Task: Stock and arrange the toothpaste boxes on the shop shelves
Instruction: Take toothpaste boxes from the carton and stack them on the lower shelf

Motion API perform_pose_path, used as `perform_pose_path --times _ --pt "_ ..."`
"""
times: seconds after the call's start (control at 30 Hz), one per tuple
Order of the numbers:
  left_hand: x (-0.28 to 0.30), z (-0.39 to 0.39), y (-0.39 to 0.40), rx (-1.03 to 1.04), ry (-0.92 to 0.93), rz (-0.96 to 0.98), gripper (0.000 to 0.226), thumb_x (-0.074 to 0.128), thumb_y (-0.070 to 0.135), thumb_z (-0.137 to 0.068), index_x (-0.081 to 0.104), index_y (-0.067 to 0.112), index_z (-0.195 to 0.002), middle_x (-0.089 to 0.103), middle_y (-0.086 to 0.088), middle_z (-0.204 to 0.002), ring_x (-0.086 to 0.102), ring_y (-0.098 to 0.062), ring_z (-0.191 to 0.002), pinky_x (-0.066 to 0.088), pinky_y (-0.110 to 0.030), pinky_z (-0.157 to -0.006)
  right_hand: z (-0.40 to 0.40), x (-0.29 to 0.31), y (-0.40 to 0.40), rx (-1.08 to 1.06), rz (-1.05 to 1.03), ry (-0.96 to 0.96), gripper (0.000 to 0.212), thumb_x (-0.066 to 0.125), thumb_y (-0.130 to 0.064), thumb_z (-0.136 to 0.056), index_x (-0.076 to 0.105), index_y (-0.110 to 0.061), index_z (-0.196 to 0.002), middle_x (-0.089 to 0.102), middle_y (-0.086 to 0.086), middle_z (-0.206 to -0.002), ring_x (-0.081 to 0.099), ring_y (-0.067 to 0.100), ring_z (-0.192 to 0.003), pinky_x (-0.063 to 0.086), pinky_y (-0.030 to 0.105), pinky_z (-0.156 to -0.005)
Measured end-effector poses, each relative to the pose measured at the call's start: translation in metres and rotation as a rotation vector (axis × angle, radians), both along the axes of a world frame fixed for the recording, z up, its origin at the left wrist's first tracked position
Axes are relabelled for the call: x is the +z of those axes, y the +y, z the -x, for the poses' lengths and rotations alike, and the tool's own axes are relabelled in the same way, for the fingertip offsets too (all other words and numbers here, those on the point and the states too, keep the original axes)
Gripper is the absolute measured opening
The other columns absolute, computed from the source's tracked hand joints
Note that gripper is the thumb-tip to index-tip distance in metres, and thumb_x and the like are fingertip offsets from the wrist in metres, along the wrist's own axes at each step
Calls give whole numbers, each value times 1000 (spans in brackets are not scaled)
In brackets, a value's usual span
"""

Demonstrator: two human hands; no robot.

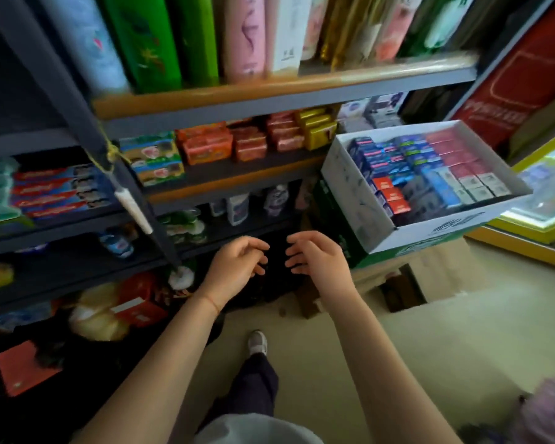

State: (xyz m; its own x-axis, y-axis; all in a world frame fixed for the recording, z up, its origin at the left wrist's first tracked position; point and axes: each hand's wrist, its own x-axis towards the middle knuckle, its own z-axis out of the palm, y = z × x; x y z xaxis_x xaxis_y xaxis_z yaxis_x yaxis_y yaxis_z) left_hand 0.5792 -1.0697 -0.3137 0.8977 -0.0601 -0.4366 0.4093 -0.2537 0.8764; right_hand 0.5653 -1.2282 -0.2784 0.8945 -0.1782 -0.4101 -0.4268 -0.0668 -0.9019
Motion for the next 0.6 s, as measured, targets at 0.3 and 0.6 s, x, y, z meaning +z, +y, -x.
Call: perform_pose_path --times 0.3,0.6 --pt "31 -142 -150 -157 -122 43 19 55 14 -91 69 27 -89 69 3 -86 66 -12 -76 49 -28 -73 -121 47 -142 -109 197 -113 20 53 -8 -92 70 -17 -84 67 4 -74 62 14 -63 51 31 -61" --pt "17 -171 -267 -517 -524 -465 18 60 29 -87 73 24 -99 68 4 -99 62 -16 -93 48 -33 -83 -160 -14 -279 74 1288 -66 59 70 -39 -83 52 -2 -126 58 23 -106 59 42 -97 50 49 -74"
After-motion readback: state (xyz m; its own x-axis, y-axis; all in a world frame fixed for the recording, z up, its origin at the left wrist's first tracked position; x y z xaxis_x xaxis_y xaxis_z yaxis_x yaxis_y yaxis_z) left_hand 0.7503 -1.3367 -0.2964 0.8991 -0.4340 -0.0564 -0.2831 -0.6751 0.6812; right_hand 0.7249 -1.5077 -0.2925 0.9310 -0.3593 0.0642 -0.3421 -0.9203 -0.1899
